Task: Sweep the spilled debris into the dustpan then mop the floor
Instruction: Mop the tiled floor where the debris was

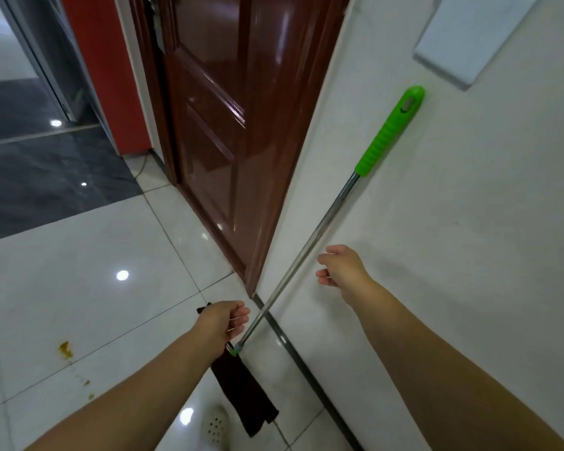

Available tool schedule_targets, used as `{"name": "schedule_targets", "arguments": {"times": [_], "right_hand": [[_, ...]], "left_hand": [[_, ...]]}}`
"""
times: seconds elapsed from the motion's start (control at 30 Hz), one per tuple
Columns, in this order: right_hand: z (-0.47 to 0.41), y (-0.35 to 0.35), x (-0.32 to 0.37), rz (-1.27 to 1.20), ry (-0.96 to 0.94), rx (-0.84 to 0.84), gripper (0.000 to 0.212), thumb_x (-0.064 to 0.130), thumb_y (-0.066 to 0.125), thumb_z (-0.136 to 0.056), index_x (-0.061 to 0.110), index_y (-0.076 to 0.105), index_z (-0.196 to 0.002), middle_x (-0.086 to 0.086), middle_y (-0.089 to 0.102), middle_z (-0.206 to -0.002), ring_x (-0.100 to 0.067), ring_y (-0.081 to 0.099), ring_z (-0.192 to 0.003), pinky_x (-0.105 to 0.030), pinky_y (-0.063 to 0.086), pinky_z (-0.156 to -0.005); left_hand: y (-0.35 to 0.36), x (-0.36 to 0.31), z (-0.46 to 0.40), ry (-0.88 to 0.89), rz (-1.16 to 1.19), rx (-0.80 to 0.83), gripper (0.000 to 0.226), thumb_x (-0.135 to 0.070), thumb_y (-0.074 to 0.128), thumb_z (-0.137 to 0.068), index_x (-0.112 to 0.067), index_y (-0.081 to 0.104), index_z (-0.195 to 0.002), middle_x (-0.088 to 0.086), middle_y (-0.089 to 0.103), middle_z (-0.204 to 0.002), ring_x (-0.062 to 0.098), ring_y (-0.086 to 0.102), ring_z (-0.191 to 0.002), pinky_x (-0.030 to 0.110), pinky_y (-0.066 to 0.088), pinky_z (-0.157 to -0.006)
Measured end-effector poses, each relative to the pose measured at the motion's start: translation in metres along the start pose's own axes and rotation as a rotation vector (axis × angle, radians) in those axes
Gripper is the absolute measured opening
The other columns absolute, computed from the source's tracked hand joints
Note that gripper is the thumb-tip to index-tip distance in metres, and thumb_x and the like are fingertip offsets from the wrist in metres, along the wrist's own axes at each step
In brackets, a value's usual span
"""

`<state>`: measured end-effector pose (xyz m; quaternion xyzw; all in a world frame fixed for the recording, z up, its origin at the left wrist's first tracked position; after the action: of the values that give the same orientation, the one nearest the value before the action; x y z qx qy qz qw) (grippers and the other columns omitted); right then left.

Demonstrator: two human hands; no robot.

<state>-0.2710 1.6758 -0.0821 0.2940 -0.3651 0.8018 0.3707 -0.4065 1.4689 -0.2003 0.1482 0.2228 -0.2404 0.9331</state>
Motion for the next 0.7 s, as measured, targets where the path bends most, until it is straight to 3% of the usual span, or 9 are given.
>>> {"name": "schedule_targets", "arguments": {"times": [0.1, 0.17, 0.23, 0.3, 0.4, 0.5, 0.7], "right_hand": [[-0.031, 0.003, 0.01, -0.046, 0.0, -0.044, 0.056, 0.005, 0.057, -0.089, 0.008, 0.037, -0.142, -0.005, 0.053, -0.081, -0.013, 0.054, -0.063, -0.024, 0.053, -0.063], [-0.047, 0.007, 0.017, -0.062, -0.016, -0.052, 0.054, 0.004, 0.06, -0.086, 0.009, 0.042, -0.137, -0.007, 0.055, -0.084, -0.012, 0.053, -0.061, -0.024, 0.052, -0.059], [-0.064, 0.012, 0.022, -0.056, -0.057, -0.037, 0.03, 0.006, 0.064, -0.084, 0.009, 0.055, -0.112, -0.007, 0.055, -0.084, -0.012, 0.051, -0.057, -0.022, 0.051, -0.051], [-0.075, 0.019, 0.024, -0.062, -0.077, 0.003, 0.012, 0.012, 0.067, -0.084, 0.017, 0.056, -0.085, -0.003, 0.054, -0.073, -0.011, 0.05, -0.053, -0.022, 0.054, -0.054], [-0.089, 0.029, 0.026, 0.04, -0.147, 0.054, 0.018, 0.031, 0.066, -0.085, 0.018, 0.058, -0.076, 0.0, 0.058, -0.064, -0.012, 0.057, -0.053, -0.031, 0.058, -0.071], [-0.088, 0.03, 0.034, 0.194, -0.263, 0.051, 0.033, 0.046, 0.06, -0.085, 0.016, 0.063, -0.072, 0.004, 0.061, -0.05, -0.007, 0.063, -0.046, -0.025, 0.053, -0.06], [-0.049, 0.027, 0.057, 0.259, -0.463, 0.124, 0.049, 0.056, 0.058, -0.083, 0.01, 0.067, -0.07, 0.0, 0.061, -0.042, -0.011, 0.062, -0.038, -0.018, 0.051, -0.044]], "left_hand": [[0.02, -0.015, -0.016, -0.031, -0.004, -0.007, 0.023, -0.007, 0.046, -0.096, -0.006, 0.057, -0.076, 0.002, 0.06, -0.044, 0.014, 0.055, -0.054, 0.022, 0.044, -0.049], [0.029, -0.019, -0.025, -0.039, -0.002, -0.012, 0.024, -0.006, 0.047, -0.095, -0.006, 0.058, -0.074, 0.002, 0.06, -0.046, 0.013, 0.055, -0.052, 0.022, 0.044, -0.048], [0.036, -0.017, -0.034, -0.038, 0.008, -0.022, 0.025, -0.006, 0.046, -0.095, -0.007, 0.059, -0.074, 0.003, 0.062, -0.054, 0.013, 0.055, -0.055, 0.021, 0.044, -0.05], [0.04, -0.012, -0.041, -0.05, 0.038, -0.041, 0.024, -0.007, 0.046, -0.095, -0.007, 0.059, -0.074, 0.005, 0.062, -0.06, 0.014, 0.052, -0.054, 0.016, 0.043, -0.04], [0.046, -0.001, -0.049, -0.089, 0.096, -0.049, 0.026, -0.006, 0.044, -0.096, -0.006, 0.055, -0.072, 0.005, 0.054, -0.061, 0.014, 0.042, -0.051, 0.015, 0.033, -0.033], [0.053, 0.014, -0.051, -0.108, 0.165, -0.035, 0.031, -0.004, 0.04, -0.097, -0.008, 0.048, -0.067, 0.006, 0.044, -0.065, 0.015, 0.036, -0.052, 0.017, 0.028, -0.032], [0.062, 0.04, -0.037, -0.092, 0.2, -0.112, 0.028, -0.006, 0.042, -0.097, -0.005, 0.054, -0.072, 0.006, 0.055, -0.055, 0.016, 0.045, -0.052, 0.02, 0.038, -0.042]]}}
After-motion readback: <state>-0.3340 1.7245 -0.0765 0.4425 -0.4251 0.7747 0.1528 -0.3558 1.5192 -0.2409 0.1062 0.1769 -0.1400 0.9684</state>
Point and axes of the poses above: each hand's wrist, its own z-axis away from the middle knuckle, its own y-axis out of the palm, x = y × z, the point moved 10 cm from there along -z, towards the middle knuckle
